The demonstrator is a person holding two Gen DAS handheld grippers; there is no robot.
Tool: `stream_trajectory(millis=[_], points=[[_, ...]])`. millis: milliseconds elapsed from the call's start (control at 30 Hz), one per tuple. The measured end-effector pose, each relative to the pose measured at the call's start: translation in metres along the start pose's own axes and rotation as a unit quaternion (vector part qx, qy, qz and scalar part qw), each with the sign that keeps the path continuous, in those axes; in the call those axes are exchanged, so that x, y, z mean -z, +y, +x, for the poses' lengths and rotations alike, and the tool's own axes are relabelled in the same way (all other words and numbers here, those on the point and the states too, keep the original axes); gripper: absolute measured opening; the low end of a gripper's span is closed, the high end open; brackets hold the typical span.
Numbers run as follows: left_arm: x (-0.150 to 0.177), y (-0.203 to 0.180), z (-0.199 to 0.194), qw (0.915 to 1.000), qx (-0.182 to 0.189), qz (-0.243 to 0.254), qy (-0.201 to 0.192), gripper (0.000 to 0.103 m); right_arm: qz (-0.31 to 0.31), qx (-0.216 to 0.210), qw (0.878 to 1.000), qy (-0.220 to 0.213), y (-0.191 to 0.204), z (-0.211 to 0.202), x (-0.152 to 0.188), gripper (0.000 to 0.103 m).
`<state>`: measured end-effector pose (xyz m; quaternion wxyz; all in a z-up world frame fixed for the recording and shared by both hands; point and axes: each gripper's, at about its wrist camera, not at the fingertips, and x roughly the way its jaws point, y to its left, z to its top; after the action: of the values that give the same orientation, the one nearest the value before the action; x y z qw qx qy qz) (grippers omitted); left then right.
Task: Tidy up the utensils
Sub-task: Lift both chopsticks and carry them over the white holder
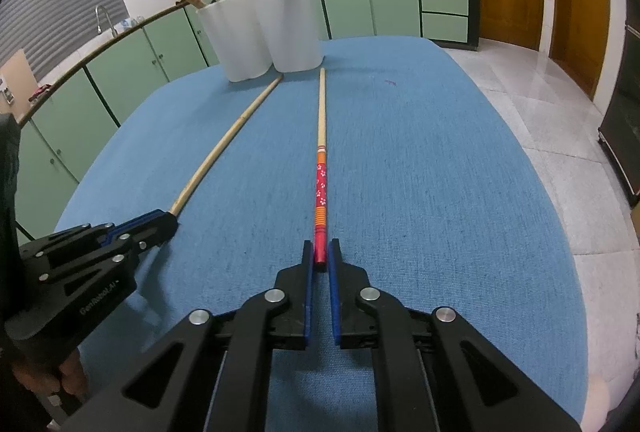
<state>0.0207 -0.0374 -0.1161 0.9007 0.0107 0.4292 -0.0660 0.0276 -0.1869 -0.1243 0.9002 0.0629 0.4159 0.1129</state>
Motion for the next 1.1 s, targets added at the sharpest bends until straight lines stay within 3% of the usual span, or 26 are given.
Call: stream_trajectory(millis=[233,367,600,900,1100], points=[[-0.001,0.003,-0.006,0.9999,0.013,-0.009,-0.001,0.006,0.004,-0.002,1.000,0.004,-0.002,-0.004,-0.004,0.006],[-0.011,0.006,-0.031,0.9995,0.009,0.000,-0.029,0.006,-0.003,-0.005,1.000,-0.006,-0.002,-0.021,-0.014,0.006],[-0.036,0.009,-0.080,0.9958,-0.003,0.016,-0.090,0.006,-0.027,-0.012,0.998,-0.060,0.003,-0.066,-0.046,0.006],[-0.075,0.008,-0.131,0.9860,0.010,0.025,-0.165,0.006,-0.044,-0.036,0.990,-0.133,0.007,-0.115,-0.095,0.006],[-0.104,0.009,-0.143,0.9821,0.036,0.024,-0.183,0.006,-0.061,-0.063,0.985,-0.152,0.011,-0.132,-0.127,0.006]])
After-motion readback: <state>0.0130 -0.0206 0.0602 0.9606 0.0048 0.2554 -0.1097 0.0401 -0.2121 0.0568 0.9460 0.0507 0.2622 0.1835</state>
